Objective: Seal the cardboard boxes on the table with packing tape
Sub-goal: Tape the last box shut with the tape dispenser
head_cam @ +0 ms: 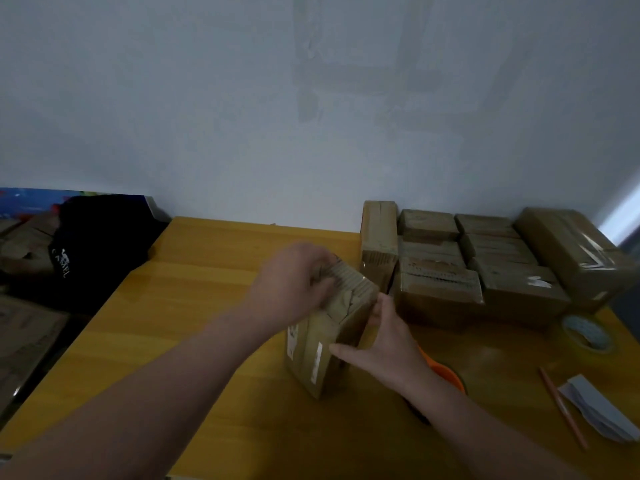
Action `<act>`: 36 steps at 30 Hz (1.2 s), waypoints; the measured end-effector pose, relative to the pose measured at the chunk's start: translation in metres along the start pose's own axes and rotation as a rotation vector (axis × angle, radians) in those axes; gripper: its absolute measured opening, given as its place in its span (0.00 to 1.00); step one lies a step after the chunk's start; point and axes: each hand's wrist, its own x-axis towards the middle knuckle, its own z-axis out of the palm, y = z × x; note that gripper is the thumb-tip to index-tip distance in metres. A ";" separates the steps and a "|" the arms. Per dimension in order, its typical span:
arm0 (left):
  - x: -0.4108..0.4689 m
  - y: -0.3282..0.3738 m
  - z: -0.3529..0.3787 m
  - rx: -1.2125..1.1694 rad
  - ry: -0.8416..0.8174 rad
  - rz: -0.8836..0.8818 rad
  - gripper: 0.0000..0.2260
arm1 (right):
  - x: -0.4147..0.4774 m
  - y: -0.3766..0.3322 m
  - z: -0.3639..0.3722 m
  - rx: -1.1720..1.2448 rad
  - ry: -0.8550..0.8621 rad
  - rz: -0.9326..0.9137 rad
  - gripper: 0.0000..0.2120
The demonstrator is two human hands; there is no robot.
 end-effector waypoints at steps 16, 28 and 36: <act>-0.049 -0.037 0.045 -0.028 0.045 0.311 0.22 | 0.005 -0.014 -0.009 0.336 -0.031 0.012 0.17; -0.052 -0.043 0.050 -0.137 0.137 0.251 0.20 | 0.026 -0.030 0.007 0.193 0.123 0.099 0.14; -0.050 -0.041 0.052 -0.063 0.182 0.297 0.19 | 0.030 -0.034 0.002 -0.227 0.257 -0.041 0.25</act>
